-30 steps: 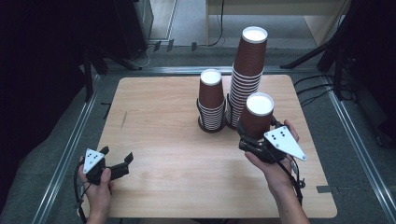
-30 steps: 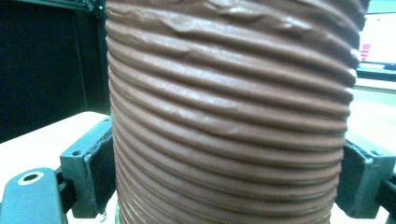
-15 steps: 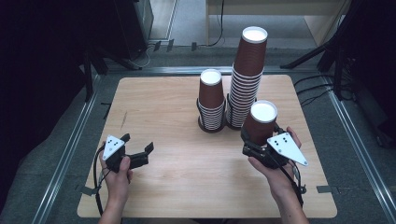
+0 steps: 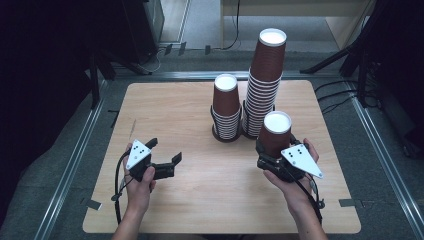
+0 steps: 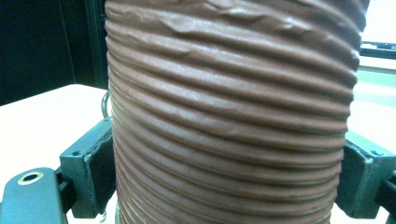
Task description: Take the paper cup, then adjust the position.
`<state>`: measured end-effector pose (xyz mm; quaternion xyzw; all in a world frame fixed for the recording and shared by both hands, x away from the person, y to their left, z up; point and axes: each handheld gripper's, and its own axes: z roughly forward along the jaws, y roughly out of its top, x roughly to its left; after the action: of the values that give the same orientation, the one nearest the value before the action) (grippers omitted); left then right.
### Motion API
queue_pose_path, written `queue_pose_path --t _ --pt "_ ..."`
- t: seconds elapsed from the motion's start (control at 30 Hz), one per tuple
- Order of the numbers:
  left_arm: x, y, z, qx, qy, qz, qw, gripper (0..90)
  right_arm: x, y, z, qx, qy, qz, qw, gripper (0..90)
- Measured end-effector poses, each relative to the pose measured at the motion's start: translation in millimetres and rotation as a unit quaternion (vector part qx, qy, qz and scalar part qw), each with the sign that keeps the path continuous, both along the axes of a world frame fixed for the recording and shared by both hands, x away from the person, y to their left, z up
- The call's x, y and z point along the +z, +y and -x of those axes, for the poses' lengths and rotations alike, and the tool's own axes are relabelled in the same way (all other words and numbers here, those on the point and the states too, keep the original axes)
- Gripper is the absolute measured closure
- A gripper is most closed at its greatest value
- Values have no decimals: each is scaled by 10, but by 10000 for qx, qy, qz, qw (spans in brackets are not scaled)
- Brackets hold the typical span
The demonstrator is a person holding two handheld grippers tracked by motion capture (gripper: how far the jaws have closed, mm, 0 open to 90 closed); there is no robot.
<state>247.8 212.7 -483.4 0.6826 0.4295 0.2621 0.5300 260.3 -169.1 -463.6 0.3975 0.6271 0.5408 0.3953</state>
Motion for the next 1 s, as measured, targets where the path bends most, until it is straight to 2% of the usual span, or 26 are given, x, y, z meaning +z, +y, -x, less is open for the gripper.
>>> queue_pose_path --t 0.1,0.13,0.2,0.3,0.4,0.5,0.77,0.8,0.83,0.87,1.0 --pt "27 -48 6 -124 2 91 9999 9 -23 17 -6 -13 12 64 10000 114" --pt "56 -98 17 -272 6 173 9995 9 -61 43 -13 -31 43 183 9998 114" --pt "67 -128 26 -331 -8 184 9993 9 -94 66 -14 -36 76 279 9996 115" --pt "82 -212 49 -485 -30 94 9988 9 -130 97 -12 -38 97 405 9991 115" --pt "89 -261 56 -601 -14 131 9981 10 -169 145 -10 -25 125 555 9984 115" --pt "124 -289 57 -727 -39 234 9971 9 -200 198 -2 20 60 794 9968 114" --pt "155 -344 71 -918 -17 319 9953 9 -241 260 -9 96 49 922 9957 115" --pt "153 -355 71 -940 -9 311 9951 10 -258 300 -1 166 -29 1074 9941 115" --pt "152 -361 72 -957 -3 311 9949 10 -258 300 -1 166 -29 1074 9941 115" --pt "150 -382 75 -986 14 319 9946 9 -276 340 9 215 -55 1233 9921 115" --pt "146 -414 77 -1047 28 282 9941 9 -301 394 22 305 -67 1350 9904 115"
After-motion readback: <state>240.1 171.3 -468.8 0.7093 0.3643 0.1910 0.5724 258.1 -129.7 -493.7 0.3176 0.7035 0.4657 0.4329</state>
